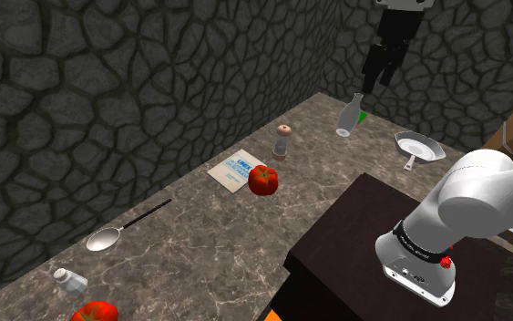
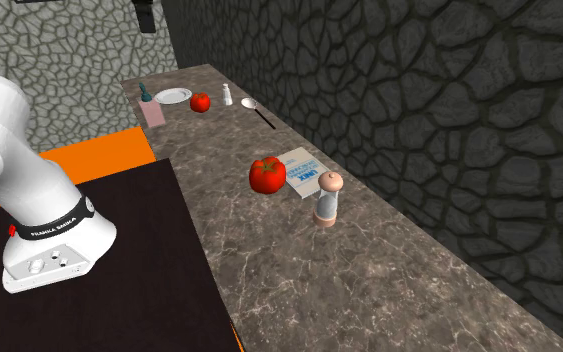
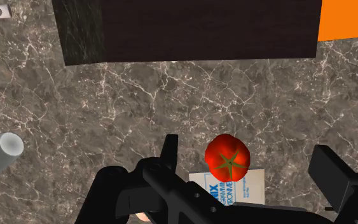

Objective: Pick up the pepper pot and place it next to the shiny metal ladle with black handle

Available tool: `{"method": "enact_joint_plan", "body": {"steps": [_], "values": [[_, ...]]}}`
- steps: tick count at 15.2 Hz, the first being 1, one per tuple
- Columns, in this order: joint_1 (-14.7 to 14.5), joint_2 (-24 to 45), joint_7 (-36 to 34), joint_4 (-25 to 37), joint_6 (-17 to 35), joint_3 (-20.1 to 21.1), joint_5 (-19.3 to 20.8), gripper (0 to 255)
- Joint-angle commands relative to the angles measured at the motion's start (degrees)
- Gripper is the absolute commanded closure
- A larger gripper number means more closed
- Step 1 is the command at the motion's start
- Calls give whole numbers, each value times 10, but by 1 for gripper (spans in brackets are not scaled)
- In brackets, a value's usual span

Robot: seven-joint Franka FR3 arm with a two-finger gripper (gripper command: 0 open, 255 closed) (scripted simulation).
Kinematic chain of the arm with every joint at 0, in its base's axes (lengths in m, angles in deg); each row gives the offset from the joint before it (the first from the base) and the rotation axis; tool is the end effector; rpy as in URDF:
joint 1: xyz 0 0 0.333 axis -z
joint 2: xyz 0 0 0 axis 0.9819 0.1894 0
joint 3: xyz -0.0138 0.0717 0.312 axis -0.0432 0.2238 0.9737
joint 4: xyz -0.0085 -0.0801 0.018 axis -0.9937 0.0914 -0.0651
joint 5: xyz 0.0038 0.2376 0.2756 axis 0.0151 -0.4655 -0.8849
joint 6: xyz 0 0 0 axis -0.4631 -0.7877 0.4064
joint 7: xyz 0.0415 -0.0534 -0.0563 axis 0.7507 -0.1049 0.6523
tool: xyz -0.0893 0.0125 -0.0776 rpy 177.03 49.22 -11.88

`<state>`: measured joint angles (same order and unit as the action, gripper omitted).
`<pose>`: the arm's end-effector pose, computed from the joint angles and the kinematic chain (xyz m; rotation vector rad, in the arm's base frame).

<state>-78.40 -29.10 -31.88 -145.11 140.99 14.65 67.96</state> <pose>0.2720 -0.0139 0.5934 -3.0982 0.1082 0.1582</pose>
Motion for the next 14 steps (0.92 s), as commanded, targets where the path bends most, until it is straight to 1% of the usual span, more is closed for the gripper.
{"method": "enact_joint_plan", "body": {"steps": [1, 8, 14], "values": [[0, 0, 0, 0, 0, 0, 0, 0], [9, 100, 9, -25, 126, -17, 11, 0], [16, 207, 17, -16, 225, -32, 14, 0]]}}
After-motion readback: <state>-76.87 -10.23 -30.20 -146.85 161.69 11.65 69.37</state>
